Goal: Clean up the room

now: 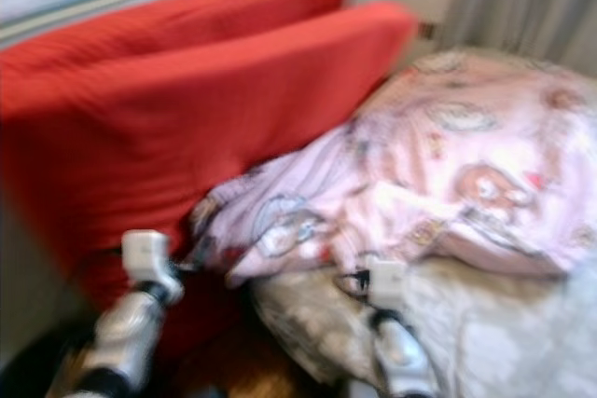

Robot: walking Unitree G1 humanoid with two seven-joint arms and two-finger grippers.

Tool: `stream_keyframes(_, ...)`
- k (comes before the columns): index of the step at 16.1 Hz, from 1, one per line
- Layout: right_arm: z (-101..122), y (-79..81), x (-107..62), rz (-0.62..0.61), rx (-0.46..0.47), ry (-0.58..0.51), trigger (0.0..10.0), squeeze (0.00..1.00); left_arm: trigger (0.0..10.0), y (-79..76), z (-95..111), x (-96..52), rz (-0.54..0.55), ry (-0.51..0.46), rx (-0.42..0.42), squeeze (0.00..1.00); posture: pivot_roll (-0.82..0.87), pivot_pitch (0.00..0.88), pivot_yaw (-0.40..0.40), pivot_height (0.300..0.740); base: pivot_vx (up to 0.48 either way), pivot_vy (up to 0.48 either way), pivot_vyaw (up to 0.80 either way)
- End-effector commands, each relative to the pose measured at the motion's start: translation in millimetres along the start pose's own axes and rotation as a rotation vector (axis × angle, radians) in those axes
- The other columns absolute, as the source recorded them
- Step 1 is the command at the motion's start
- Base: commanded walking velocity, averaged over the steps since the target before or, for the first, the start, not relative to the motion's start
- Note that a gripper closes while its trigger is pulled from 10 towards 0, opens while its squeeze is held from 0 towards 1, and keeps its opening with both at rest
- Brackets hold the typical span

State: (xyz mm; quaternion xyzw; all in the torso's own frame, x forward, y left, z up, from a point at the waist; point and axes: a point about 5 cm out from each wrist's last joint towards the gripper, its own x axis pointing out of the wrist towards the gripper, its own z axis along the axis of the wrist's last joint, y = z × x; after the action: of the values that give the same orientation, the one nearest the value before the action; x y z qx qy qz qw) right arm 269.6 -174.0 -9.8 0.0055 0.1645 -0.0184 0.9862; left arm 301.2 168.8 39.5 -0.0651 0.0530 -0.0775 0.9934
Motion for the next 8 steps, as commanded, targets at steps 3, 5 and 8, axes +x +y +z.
stream_keyframes(3, 0, 9.3, 0.7, 0.025, 0.001, 0.005, 10.0, 0.00, 10.0, 10.2, 4, -2.1, 0.014, -0.003, 0.017, 0.00, -0.03, 0.040, 0.004, 0.641, 0.331, 0.000, 0.00)
stream_keyframes(5, 0, 14.2, 2.2, 0.052, -0.001, 0.020, 10.0, 0.00, 10.0, 7.6, 6, -1.4, -0.002, -0.014, 0.017, 0.00, -0.02, 0.053, 0.004, 0.641, 0.000, 0.000, 0.00)
stream_keyframes(8, 3, 19.6, 7.1, 0.086, 0.006, 0.044, 10.0, 0.00, 10.0, 4.4, 14, 2.0, -0.021, -0.038, 0.021, 0.00, 0.00, 0.081, 0.008, 0.641, 0.000, 0.000, 0.00)
